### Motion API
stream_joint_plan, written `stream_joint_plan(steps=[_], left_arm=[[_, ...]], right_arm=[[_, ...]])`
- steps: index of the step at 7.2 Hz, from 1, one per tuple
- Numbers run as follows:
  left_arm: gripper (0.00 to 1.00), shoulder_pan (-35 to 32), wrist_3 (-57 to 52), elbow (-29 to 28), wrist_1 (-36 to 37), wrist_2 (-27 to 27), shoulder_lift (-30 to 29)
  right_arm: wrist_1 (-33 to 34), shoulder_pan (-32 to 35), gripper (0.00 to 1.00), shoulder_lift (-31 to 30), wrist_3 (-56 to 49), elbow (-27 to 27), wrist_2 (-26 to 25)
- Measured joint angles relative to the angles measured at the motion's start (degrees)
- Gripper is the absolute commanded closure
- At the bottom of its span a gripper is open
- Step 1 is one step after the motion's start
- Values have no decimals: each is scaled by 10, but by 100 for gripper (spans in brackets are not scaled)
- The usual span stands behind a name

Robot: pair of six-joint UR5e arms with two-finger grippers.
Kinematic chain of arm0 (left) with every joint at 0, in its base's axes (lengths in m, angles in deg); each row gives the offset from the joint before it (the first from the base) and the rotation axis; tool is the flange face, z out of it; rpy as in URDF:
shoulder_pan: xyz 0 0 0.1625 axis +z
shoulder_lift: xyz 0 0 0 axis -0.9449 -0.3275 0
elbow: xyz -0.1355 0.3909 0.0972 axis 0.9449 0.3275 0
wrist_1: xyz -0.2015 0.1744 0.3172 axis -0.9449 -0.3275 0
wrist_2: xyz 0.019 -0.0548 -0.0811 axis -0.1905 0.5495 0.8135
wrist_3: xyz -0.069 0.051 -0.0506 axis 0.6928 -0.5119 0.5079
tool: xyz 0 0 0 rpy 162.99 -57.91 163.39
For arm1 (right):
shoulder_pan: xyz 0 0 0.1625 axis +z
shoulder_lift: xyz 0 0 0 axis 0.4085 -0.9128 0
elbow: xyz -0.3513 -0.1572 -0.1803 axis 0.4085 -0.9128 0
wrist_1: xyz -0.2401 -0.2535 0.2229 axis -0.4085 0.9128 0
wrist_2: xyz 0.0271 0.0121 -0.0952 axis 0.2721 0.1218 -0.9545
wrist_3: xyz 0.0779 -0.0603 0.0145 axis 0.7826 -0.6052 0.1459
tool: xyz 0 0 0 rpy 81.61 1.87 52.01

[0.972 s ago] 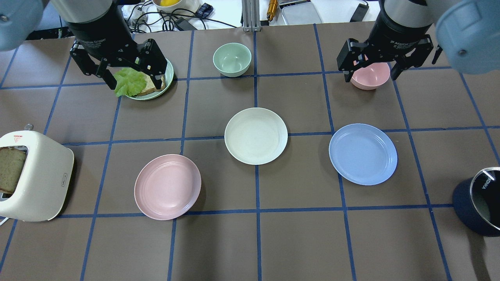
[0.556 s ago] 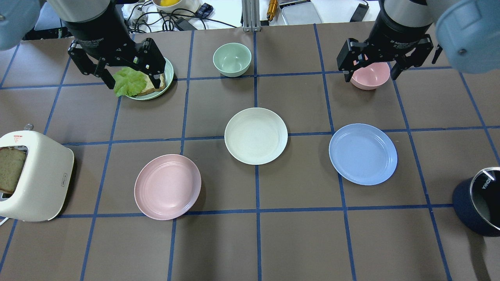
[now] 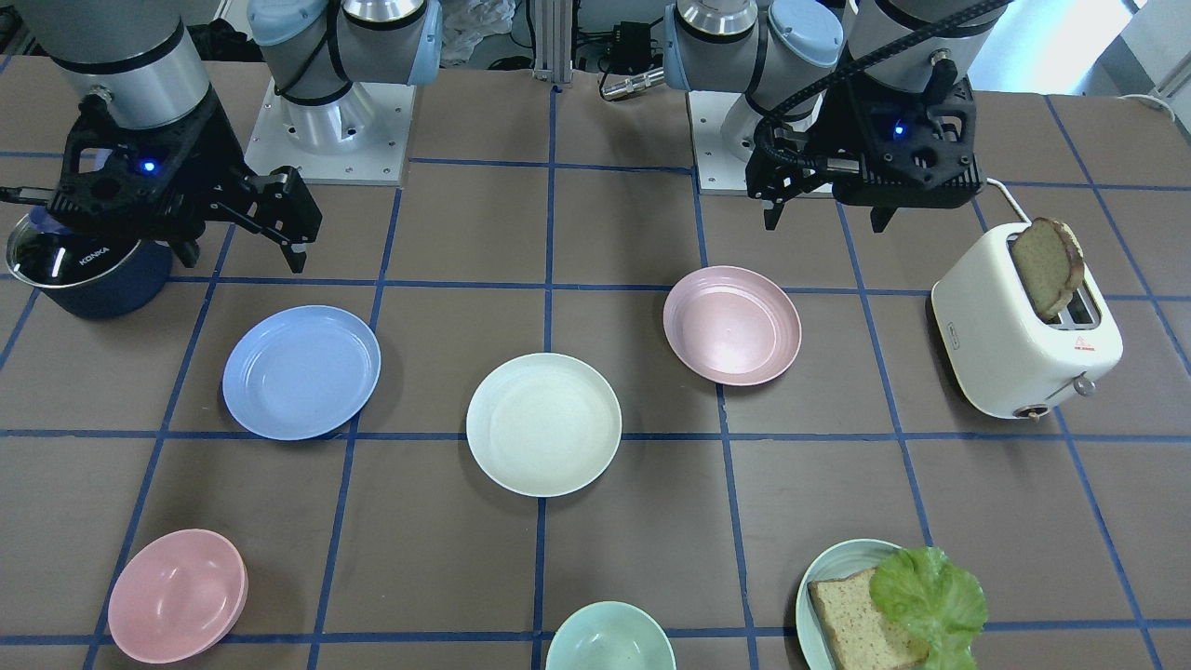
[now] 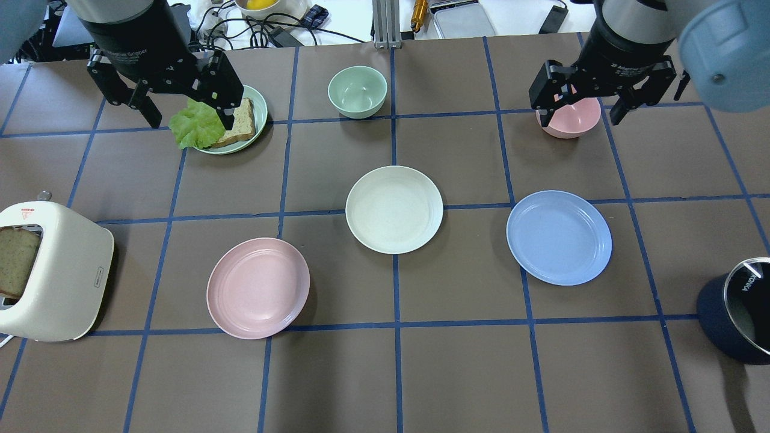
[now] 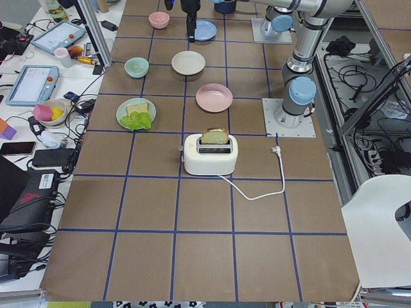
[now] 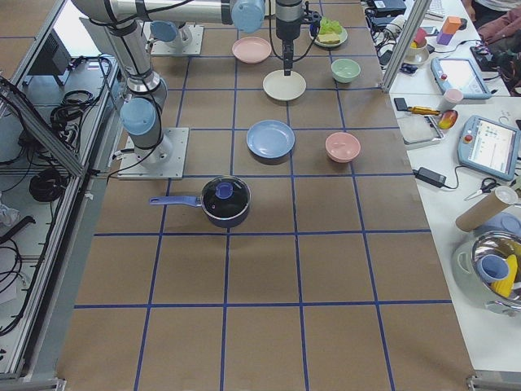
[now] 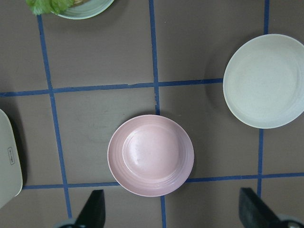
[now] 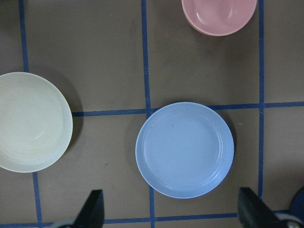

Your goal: Stack three plates with pink and blue

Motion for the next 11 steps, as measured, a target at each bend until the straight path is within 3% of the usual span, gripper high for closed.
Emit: stream_joint_plan(steps=[2, 4, 5, 6, 8, 11], left_arm=[[0, -1, 0, -1, 3, -13, -13], [3, -1, 0, 36, 55, -2, -28], [4, -2, 0, 85, 109, 8, -32], [15, -3, 0, 144, 165, 13, -32], [13, -12, 6, 270, 276, 16, -33], [14, -63, 32, 424, 434, 22, -37]], right_arm=[[5, -49, 0, 12, -50, 18, 3], [79, -108, 0, 53, -97, 76, 21], [121, -137, 0, 71, -123, 110, 40], [170, -163, 2, 95, -141, 148, 64], [258, -188, 10, 134, -156, 205, 83], [285, -199, 12, 158, -158, 228, 87]])
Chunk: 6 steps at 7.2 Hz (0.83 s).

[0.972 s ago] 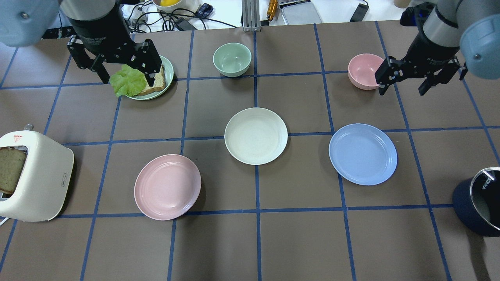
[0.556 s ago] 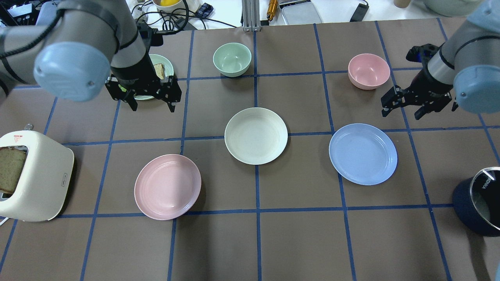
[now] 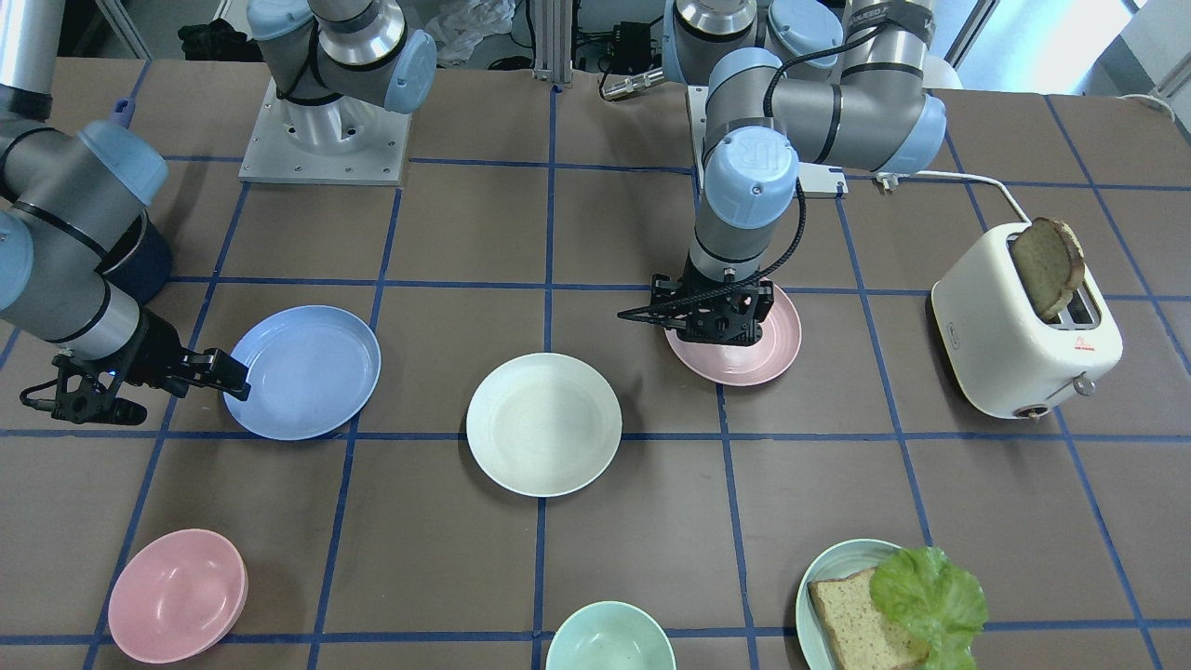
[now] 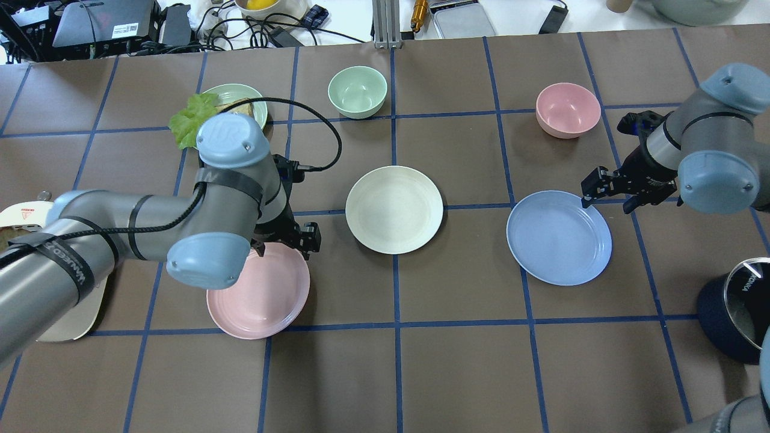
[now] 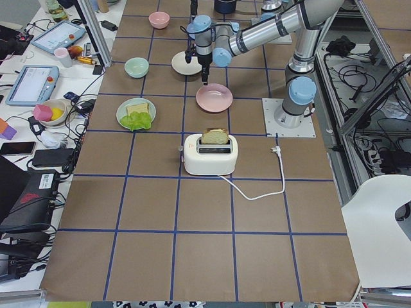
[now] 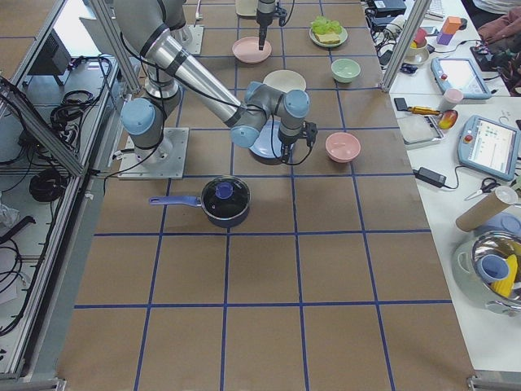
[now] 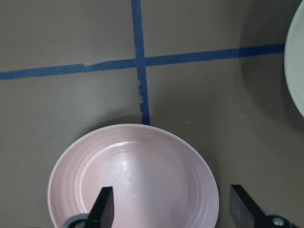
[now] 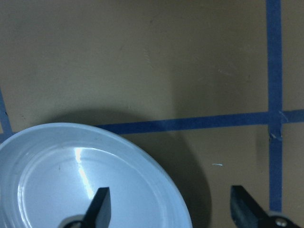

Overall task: Stack three plates with pink and blue
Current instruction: 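Move the left gripper to the pink plate while the right moves to the blue plate, then grasp the pink plate rim with the left gripper while the right grasps the blue plate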

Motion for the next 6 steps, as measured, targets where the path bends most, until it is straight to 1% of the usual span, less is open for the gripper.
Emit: stream_joint_plan(steps=[1, 2, 3, 6], left_arm=[[30, -7, 13, 37, 42, 17, -1], [69, -9, 25, 67, 83, 33, -2], [100, -10, 29, 84, 115, 39, -5], [100, -10, 30, 91, 139, 40, -19]], right_arm=[[0, -4, 13, 3, 0, 3, 2], [-1, -8, 17, 4, 0, 4, 8], [-3, -12, 21, 4, 0, 4, 14], [-6, -15, 23, 9, 0, 12, 30]])
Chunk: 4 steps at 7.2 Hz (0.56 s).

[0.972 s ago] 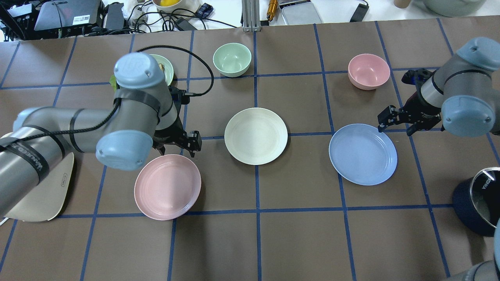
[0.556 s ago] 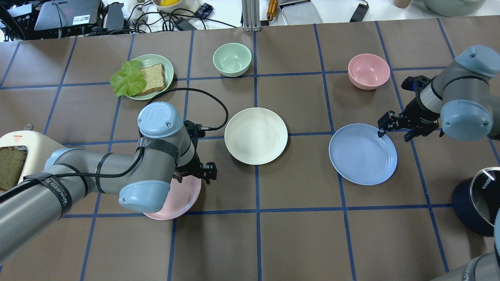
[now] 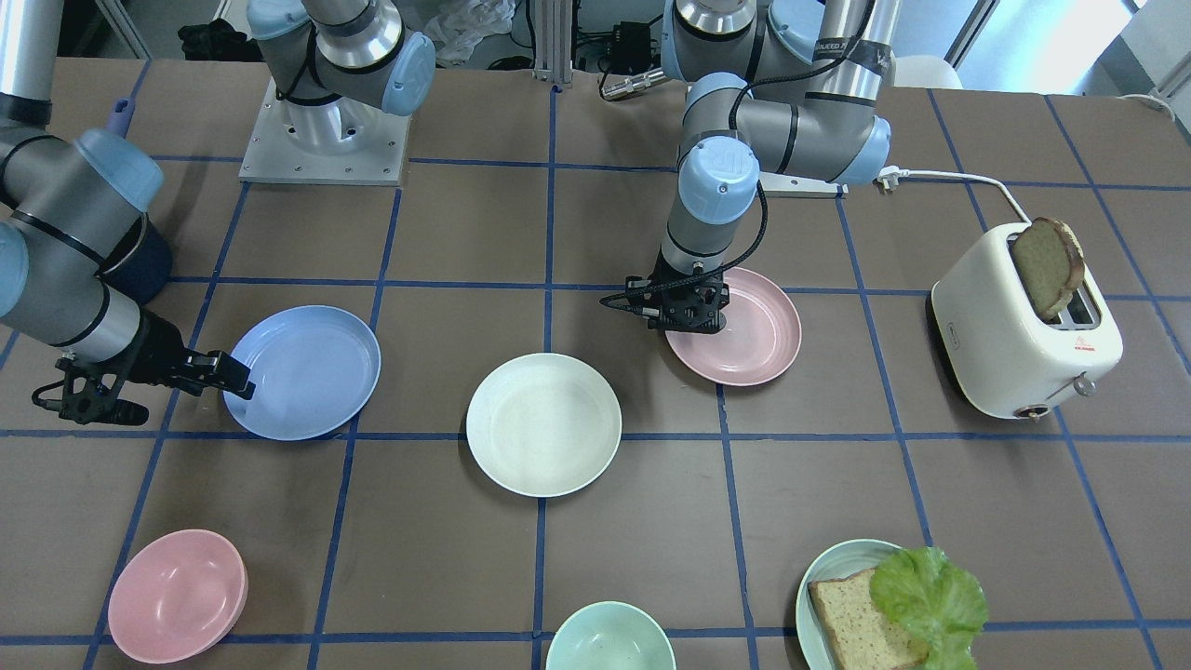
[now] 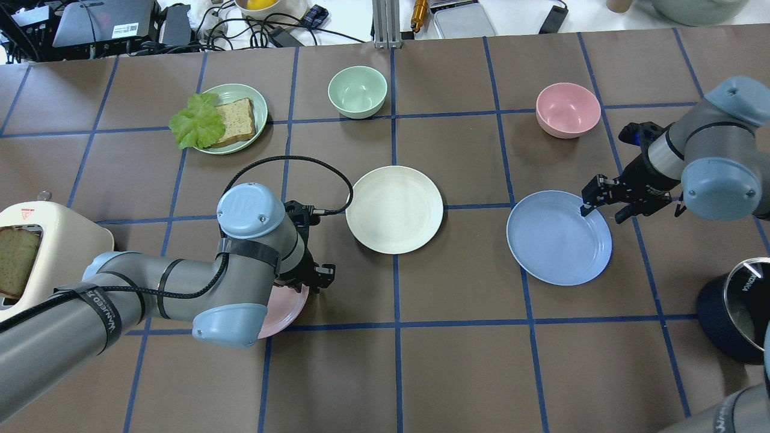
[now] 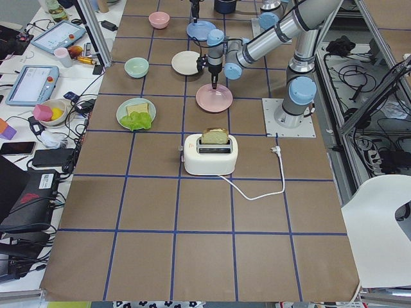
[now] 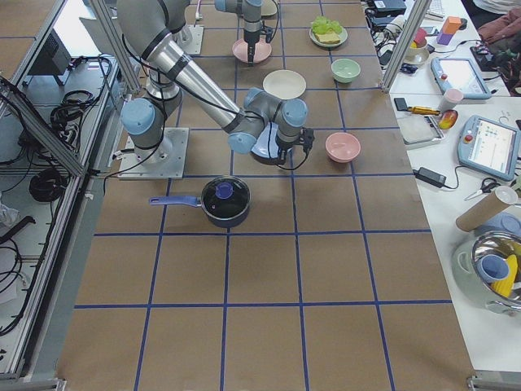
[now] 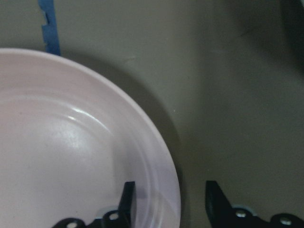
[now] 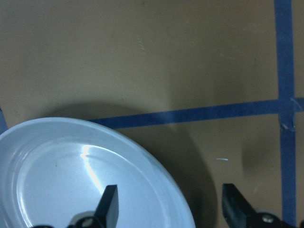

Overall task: Stack three plates with pink and blue
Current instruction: 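Grasp the pink plate rim with the left gripper while the right grasps the blue plate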

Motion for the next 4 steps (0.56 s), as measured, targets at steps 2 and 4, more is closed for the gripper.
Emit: stream_joint_plan(steps=[2, 4], left_arm=[[100, 0, 7, -22, -2, 0, -1], [100, -7, 48, -95, -44, 4, -4]], right_arm=[[3, -1, 39, 5, 0, 7, 4], [3, -1, 71, 6, -2, 9, 2]])
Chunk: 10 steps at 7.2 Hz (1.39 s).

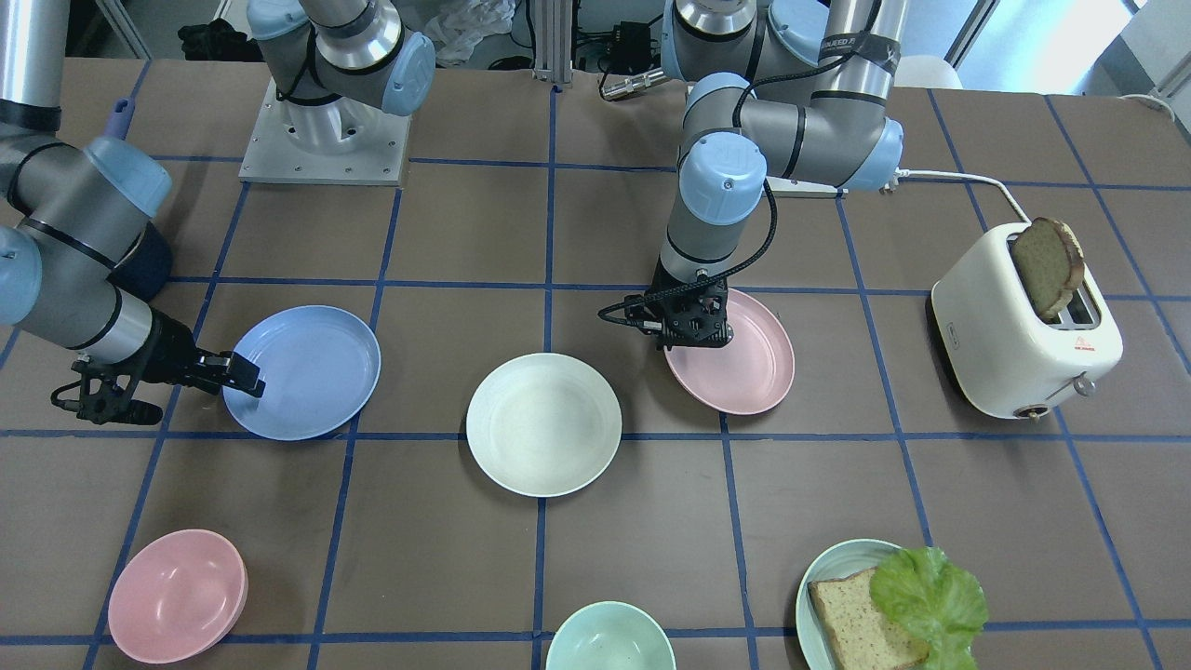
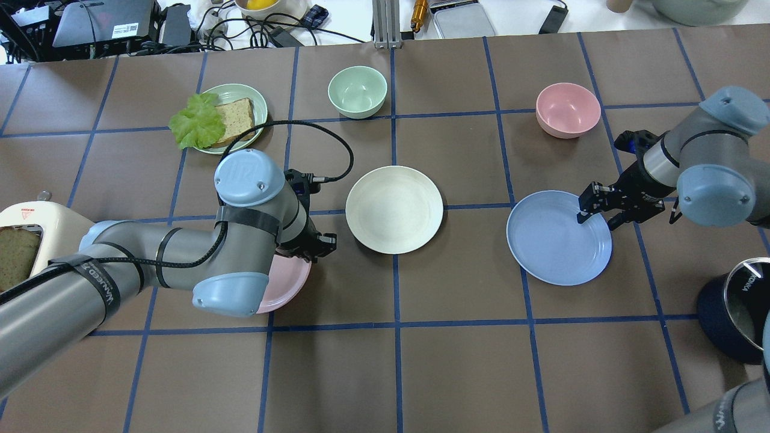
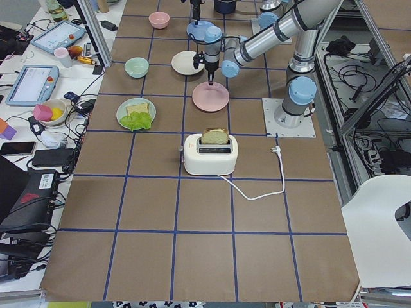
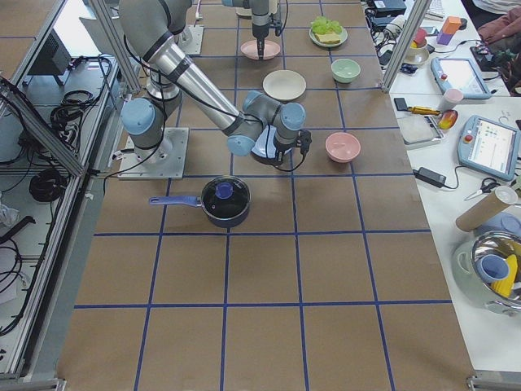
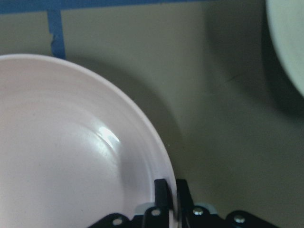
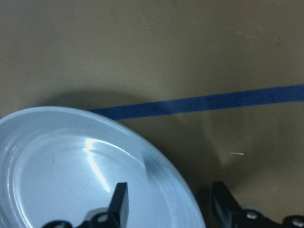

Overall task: Stack three plates with pink and blue
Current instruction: 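Grasp the pink plate rim with the left gripper while the right grasps the blue plate, then lift the pink plate with the left gripper and lower it onto the cream plate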

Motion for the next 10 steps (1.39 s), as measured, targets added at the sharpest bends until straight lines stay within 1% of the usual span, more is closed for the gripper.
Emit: stream_joint_plan(steps=[2, 3, 5, 7, 8, 10], left_arm=[[100, -29, 77, -112, -71, 8, -22], [100, -54, 123, -172, -95, 12, -48], [100, -111, 226, -288, -119, 14, -118], [100, -156, 291, -382, -165, 5, -186], [100, -165, 297, -403, -183, -5, -207], [100, -171, 305, -415, -195, -12, -230]], right_arm=[[-3, 0, 98, 0, -2, 0, -3], [-4, -2, 100, 0, -4, 0, -6], [-15, -7, 100, -4, -13, -2, -8], [-48, -8, 100, -10, -15, -22, -12], [-78, -8, 100, -12, -15, -45, -12], [-132, -8, 100, -11, -18, -94, -13]])
